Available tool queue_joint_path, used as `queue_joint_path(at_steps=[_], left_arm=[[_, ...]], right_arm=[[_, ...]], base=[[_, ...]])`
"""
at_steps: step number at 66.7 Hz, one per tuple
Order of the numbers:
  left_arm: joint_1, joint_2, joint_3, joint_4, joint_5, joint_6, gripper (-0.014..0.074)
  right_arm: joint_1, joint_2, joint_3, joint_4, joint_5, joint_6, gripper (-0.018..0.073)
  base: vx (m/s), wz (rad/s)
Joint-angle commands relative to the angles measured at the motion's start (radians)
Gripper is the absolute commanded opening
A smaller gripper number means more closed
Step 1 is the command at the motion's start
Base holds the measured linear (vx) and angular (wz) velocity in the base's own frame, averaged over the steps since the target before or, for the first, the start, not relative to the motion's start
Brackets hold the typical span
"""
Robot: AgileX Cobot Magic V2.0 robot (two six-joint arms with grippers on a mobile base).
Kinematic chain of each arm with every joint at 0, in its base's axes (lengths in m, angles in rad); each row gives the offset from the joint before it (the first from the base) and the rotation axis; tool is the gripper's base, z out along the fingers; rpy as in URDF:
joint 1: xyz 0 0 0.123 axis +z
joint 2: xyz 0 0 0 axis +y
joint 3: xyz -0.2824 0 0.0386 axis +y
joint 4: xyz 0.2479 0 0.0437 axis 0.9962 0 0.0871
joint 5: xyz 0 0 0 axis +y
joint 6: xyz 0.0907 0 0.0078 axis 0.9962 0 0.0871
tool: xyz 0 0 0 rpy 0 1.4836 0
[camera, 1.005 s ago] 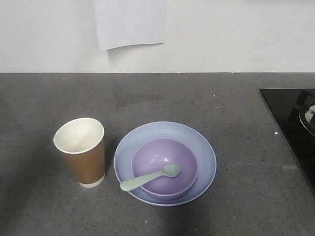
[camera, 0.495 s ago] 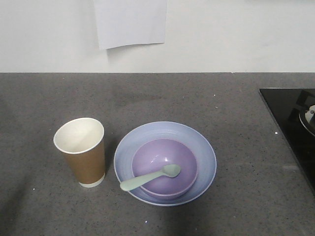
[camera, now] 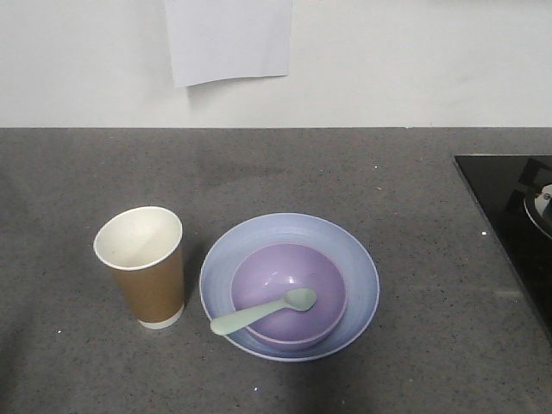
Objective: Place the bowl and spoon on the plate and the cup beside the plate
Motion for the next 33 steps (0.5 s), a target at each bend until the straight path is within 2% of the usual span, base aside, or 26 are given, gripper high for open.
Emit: queue_joint_path(at_steps=[1, 23, 33], left_arm=[[0.009, -0.039, 0.031, 0.001, -0.008, 0.002, -0.0007], [0.009, -0.01, 0.031, 0.006, 0.016, -0.007, -0.0007], [0.009, -0.014, 0.031, 0.054, 0.017, -0.015, -0.0007]], right_arm=[[-0.005, 0.007, -0.025, -0.031, -0.058, -0.001, -0.0005], [-0.005, 0.007, -0.025, -0.031, -0.05, -0.001, -0.0005], [-0.005, 0.007, -0.025, -0.031, -0.049, -0.001, -0.0005]], base=[[0.0, 0.0], [0.0, 0.0], [0.0, 0.0]])
